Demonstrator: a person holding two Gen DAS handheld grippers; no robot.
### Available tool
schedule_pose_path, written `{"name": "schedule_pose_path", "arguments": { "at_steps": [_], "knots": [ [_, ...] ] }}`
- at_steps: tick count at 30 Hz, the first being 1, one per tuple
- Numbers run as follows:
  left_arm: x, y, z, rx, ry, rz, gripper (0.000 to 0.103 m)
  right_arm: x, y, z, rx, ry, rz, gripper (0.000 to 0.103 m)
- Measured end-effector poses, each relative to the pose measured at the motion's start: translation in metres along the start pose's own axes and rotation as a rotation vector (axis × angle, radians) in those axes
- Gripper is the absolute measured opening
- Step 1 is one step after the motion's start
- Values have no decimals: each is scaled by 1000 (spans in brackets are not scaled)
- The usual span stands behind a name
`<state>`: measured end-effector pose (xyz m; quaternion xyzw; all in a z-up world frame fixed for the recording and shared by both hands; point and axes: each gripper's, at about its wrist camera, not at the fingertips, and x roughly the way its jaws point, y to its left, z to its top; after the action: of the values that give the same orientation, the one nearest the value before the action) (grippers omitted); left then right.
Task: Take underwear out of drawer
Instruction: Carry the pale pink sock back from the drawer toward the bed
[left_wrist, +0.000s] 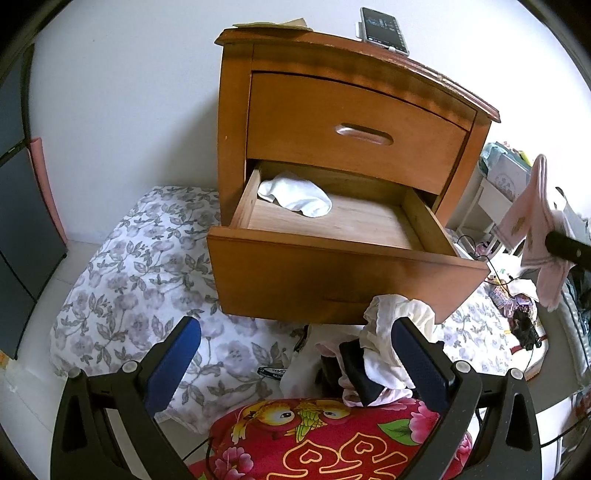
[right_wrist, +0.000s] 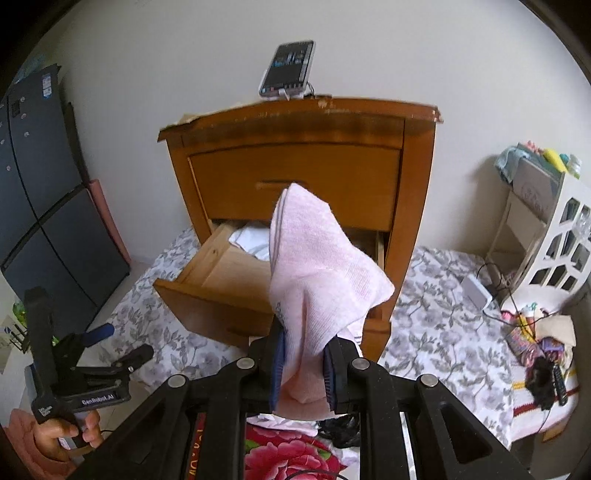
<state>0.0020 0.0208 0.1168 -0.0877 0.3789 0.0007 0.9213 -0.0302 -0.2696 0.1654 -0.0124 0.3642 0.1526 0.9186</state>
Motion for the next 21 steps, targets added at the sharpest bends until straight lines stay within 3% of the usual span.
{"name": "schedule_pose_path", "arguments": {
  "at_steps": [4,15,21],
  "knots": [
    [4,-1,-1,6,16,0,103,13,3,-7,-3,32,14,19],
    [11,1,-3,9,40,1,103,98,24,-50,-34,271,83,19],
    [16,5,-3,-1,53,2,103,113,28,-57,-37,323,105,19]
  ]
}}
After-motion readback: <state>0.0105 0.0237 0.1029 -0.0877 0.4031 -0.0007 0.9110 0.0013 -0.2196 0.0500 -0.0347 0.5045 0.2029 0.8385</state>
